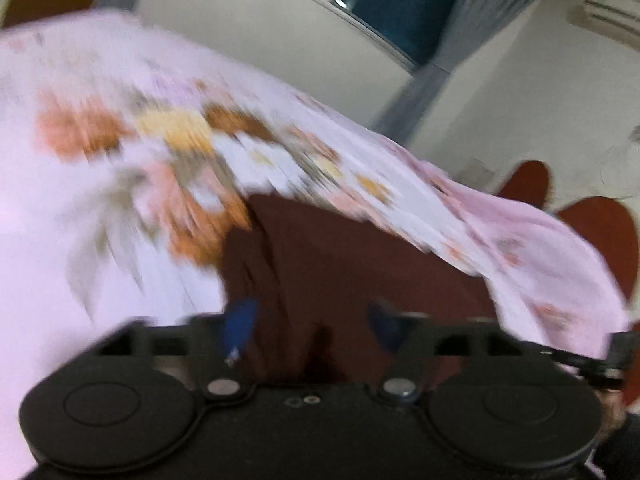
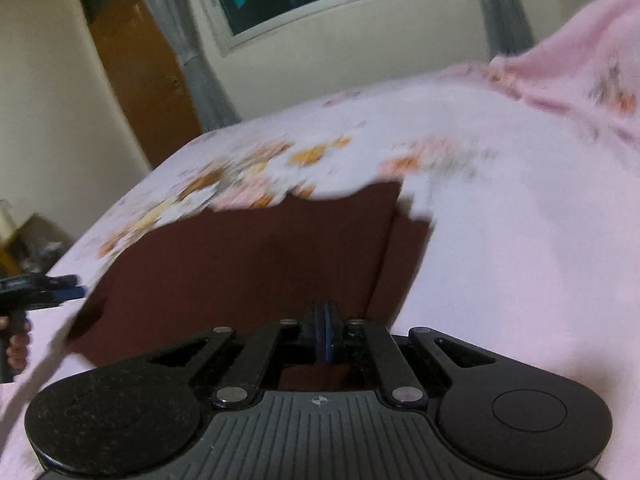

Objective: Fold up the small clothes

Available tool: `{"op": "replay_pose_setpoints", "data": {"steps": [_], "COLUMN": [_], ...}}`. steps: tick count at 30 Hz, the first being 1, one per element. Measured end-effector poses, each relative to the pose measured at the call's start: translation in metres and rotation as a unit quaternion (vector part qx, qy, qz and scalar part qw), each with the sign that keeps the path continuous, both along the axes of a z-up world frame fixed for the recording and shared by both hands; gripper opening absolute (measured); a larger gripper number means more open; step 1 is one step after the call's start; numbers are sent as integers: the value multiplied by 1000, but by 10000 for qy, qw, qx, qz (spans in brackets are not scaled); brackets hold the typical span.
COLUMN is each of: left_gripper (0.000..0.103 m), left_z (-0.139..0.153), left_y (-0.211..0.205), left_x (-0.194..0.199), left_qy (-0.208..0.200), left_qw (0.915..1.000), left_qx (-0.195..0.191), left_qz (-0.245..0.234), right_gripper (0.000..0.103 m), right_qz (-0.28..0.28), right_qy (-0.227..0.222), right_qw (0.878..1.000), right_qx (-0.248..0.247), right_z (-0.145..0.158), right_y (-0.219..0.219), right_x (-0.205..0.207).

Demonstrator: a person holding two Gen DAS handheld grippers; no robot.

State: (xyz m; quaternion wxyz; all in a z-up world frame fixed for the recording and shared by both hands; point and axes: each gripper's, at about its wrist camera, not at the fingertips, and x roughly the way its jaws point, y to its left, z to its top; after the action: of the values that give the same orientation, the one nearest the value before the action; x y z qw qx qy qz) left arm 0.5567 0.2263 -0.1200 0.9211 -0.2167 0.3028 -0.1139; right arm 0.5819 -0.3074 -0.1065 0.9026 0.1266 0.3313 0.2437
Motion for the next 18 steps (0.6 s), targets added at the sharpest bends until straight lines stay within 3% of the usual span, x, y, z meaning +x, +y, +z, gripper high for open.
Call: {"op": "replay_pose_setpoints", "data": {"steps": [2, 7, 14, 15, 17, 18], "left_gripper": [71, 65, 65, 65, 57, 56], "left_z": [4, -7, -32, -33, -35, -36], "left_y": [1, 12, 7, 7, 5, 2], "left_x": [27, 91, 123, 123, 124, 125], "left_qy": [-38, 405, 650, 645, 603, 638], "left_qw": [9997, 9991, 9978, 9978, 9980, 9975], "left_qx": [235, -108, 44, 26, 130, 279], "left_qz": [15, 14, -122, -138, -99, -81], "right_gripper": [3, 3, 5, 9, 59, 61], "right_qz": [-265, -602, -880, -886, -975, -969], "right_qy": [143, 463, 530, 519, 511, 433], "right_qw": [9995, 9969, 9937, 9935, 9923, 9935], "right_qx": [65, 224, 455, 493, 566, 407], "right_z": [-2, -12, -25, -25, -26, -25], "right_y": [-3, -13, -29, -30, -32, -29], "right_x": [31, 100, 124, 122, 118, 116]}}
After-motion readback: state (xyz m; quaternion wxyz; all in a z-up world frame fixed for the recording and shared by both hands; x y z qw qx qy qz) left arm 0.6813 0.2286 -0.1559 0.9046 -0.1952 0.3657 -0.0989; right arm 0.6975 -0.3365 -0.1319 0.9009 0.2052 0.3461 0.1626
